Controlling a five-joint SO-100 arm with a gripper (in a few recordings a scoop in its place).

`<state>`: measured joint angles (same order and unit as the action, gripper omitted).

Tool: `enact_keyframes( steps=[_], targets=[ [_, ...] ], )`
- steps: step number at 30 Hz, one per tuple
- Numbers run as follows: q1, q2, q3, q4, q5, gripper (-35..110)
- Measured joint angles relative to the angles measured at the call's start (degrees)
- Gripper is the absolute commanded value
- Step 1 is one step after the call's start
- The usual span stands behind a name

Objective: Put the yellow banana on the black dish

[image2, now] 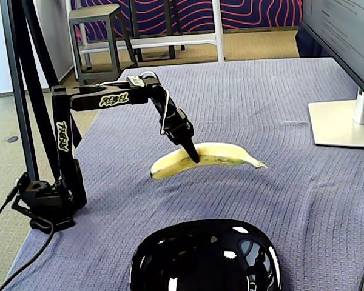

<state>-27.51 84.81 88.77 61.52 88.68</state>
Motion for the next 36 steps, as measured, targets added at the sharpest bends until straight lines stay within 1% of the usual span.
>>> enact_keyframes(
  steps=[5, 9, 16, 23, 31, 36],
  targets=[
    [3.08, 0.35, -0.44, 7.47, 0.62, 0],
    [5.36, 0.35, -4.22, 12.92, 3.08, 0],
    [9.49, 0.44, -6.86, 15.38, 4.75, 0],
    [16.17, 0.35, -12.57, 18.72, -0.7, 0],
    [24.61, -4.66, -22.68, 22.68, -7.47, 0],
    [29.0, -6.15, -24.7, 24.61, -10.46, 0]
  ],
)
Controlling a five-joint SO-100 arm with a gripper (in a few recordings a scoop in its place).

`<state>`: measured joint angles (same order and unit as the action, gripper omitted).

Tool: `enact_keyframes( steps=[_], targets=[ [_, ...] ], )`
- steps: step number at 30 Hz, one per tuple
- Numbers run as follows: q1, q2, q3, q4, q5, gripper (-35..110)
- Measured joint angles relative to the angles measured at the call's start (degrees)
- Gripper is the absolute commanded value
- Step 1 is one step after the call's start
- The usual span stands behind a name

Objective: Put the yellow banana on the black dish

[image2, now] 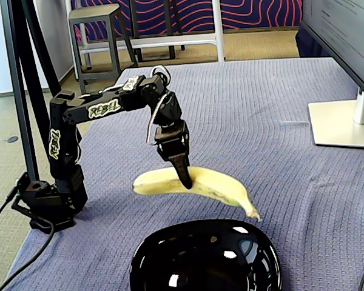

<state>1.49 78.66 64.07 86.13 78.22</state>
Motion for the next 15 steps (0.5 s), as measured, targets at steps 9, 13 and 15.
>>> enact_keyframes(
  steps=[9, 13, 15],
  targets=[
    [5.19, -1.67, -3.16, 2.2, -4.92, 0],
    [7.29, -3.43, -3.6, 2.55, -9.4, 0],
    [8.26, -4.13, -3.6, 2.55, -10.28, 0]
  ],
)
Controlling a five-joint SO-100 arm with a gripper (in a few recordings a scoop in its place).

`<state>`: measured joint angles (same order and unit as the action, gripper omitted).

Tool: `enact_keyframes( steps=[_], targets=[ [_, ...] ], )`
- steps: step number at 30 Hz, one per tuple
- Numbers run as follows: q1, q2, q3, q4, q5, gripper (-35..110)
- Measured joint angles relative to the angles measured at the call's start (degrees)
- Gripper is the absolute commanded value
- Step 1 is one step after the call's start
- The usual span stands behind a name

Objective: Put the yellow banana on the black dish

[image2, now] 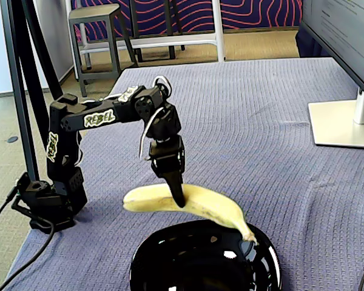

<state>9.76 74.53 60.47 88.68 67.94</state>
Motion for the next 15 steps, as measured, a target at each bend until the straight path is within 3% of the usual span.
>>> enact_keyframes(
  steps=[15],
  targets=[
    [4.39, -4.22, -2.81, -2.64, -4.39, 0]
  ],
)
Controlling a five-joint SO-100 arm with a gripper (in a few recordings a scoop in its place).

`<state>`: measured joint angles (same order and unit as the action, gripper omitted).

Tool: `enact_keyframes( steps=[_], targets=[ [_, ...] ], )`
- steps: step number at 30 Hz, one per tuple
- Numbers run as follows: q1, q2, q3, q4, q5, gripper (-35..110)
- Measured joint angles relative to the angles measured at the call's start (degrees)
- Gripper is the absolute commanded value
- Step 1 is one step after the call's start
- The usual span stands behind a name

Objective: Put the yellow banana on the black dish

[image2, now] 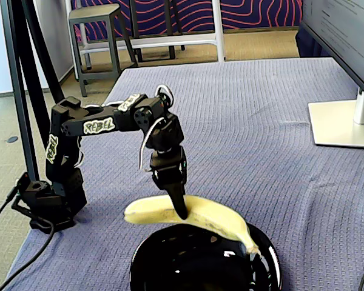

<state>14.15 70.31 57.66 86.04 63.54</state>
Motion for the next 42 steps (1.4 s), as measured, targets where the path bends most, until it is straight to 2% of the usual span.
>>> enact_keyframes(
  steps=[21, 42],
  targets=[
    [11.6, -11.25, -11.6, -1.76, -12.13, 0],
    [12.3, -20.65, -18.28, -7.47, -15.56, 0]
  ],
)
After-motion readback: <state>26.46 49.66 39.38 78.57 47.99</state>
